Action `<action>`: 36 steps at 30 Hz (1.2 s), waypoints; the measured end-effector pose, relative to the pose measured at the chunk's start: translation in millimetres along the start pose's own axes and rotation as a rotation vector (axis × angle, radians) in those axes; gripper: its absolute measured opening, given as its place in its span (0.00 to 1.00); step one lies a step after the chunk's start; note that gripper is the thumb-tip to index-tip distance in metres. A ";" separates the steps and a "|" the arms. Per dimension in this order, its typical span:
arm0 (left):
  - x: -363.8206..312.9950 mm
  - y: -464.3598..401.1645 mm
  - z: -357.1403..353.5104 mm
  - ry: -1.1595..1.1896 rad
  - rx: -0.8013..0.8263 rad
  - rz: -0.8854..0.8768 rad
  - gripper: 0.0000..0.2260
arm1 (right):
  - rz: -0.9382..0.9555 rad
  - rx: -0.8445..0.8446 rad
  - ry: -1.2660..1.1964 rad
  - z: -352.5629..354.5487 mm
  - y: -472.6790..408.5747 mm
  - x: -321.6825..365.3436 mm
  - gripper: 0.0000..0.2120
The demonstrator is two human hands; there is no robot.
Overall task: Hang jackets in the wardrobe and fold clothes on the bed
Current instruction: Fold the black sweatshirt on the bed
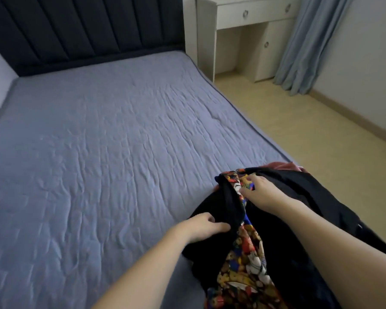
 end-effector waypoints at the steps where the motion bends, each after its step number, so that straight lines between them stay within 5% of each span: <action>1: 16.6 -20.3 -33.5 0.035 0.069 0.024 0.45 | 0.007 0.009 -0.007 -24.1 -18.4 -9.5 0.30; 4: 53.4 -72.1 -86.8 0.024 0.035 0.016 0.59 | 0.043 -0.122 0.174 -85.4 -63.3 -29.4 0.36; 8: 74.7 -101.2 -71.3 0.078 -0.112 -0.154 0.40 | 0.069 -0.373 0.458 -117.6 -91.4 -9.4 0.26; 11: 86.2 -85.9 -70.7 0.124 -0.188 -0.232 0.30 | 0.001 -0.321 0.429 -110.0 -96.4 -4.6 0.24; 15: 97.3 -35.1 -93.8 0.156 -0.409 -0.263 0.41 | -0.029 -0.106 -0.023 -96.6 -75.8 -4.4 0.22; 16: 100.2 -26.7 -97.0 0.132 -0.434 -0.249 0.38 | -0.042 -0.056 -0.202 -94.0 -66.9 1.6 0.21; 18: 101.5 -16.3 -96.1 0.175 -0.395 -0.249 0.19 | -0.042 -0.020 -0.375 -86.4 -48.8 20.7 0.19; 20: 104.2 -10.0 -83.2 0.366 -0.346 -0.278 0.07 | -0.017 -0.041 -0.456 -81.1 -34.4 43.9 0.18; 25: 171.5 39.4 11.7 0.969 -0.440 -0.201 0.10 | 0.122 0.013 -0.920 -83.9 -1.9 124.8 0.14; 30: 244.7 134.0 146.1 1.457 -0.744 -0.331 0.12 | 0.407 0.220 -1.065 -79.4 48.5 286.1 0.19; 36: 309.0 246.6 253.3 1.422 -1.128 -0.338 0.10 | 0.513 0.359 -1.083 -89.7 80.3 438.0 0.26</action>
Point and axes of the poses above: each hand's wrist, its own y-axis away from the middle knuckle, its own z-axis out of the back of the hand, x = y × z, the point moved 9 cm from there along -y, towards the middle knuckle, and after that the axes turned 6 degrees about y, right-handed, at the moved point
